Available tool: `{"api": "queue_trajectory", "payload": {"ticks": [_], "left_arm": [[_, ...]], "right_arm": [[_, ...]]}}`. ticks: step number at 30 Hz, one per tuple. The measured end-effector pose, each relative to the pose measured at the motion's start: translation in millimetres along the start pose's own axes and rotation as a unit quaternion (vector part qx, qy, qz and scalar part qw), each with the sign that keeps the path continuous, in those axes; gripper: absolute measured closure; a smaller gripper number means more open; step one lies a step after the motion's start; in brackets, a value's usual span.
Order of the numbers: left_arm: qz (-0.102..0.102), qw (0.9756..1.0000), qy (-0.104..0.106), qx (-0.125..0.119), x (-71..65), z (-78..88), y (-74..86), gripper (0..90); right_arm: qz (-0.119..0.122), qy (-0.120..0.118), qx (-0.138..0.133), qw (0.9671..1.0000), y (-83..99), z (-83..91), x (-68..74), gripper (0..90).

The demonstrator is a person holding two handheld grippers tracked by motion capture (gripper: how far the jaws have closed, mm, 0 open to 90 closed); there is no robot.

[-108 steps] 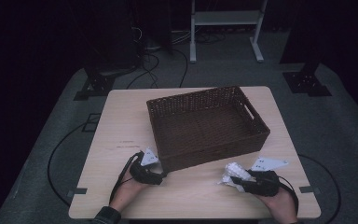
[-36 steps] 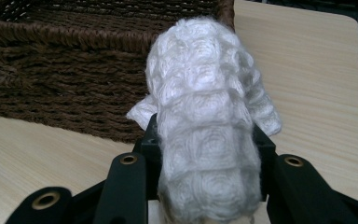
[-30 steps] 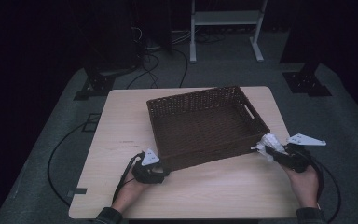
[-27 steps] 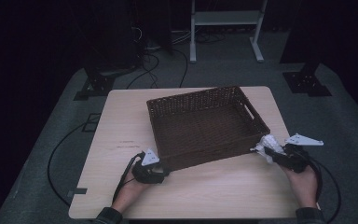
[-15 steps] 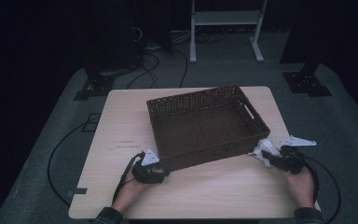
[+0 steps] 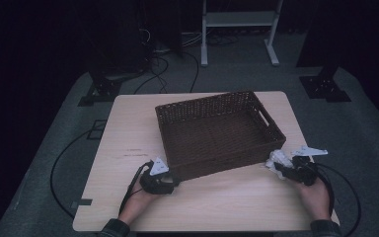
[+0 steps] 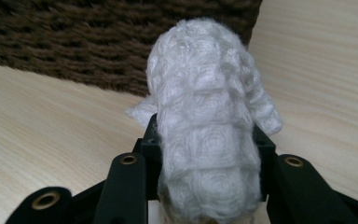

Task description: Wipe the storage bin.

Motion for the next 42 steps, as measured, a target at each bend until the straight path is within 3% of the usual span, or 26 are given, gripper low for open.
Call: {"api": "queue_trajectory", "payload": {"ticks": [5,17,27,42], "left_arm": [[0.000,1.0000,0.000,0.000,0.0,0.0,0.0,36.0],[0.001,1.0000,0.000,0.000,-0.2,0.0,0.1,36.0],[0.002,1.0000,-0.001,0.000,-0.3,0.0,0.1,36.0],[0.002,1.0000,-0.001,-0.001,-0.6,0.0,0.0,36.0]], "right_arm": [[0.007,0.000,-0.038,0.9992,-8.1,15.7,6.3,61.0],[0.020,0.006,-0.086,0.9961,-18.3,38.5,16.7,60.9],[0.017,-0.004,-0.051,0.9986,-12.4,17.8,12.4,60.9],[0.012,-0.016,-0.005,0.9998,-5.1,-5.3,11.6,61.0]]}}
Point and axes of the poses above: each handheld gripper's, and its own axes: z roughly backward along the jaws, y roughly out of its underside, x roughly to its left, the point moved 1 cm from there along -z, roughly forward along the jaws, and after that the axes turned 7 degrees about x, right-handed, at the moved point
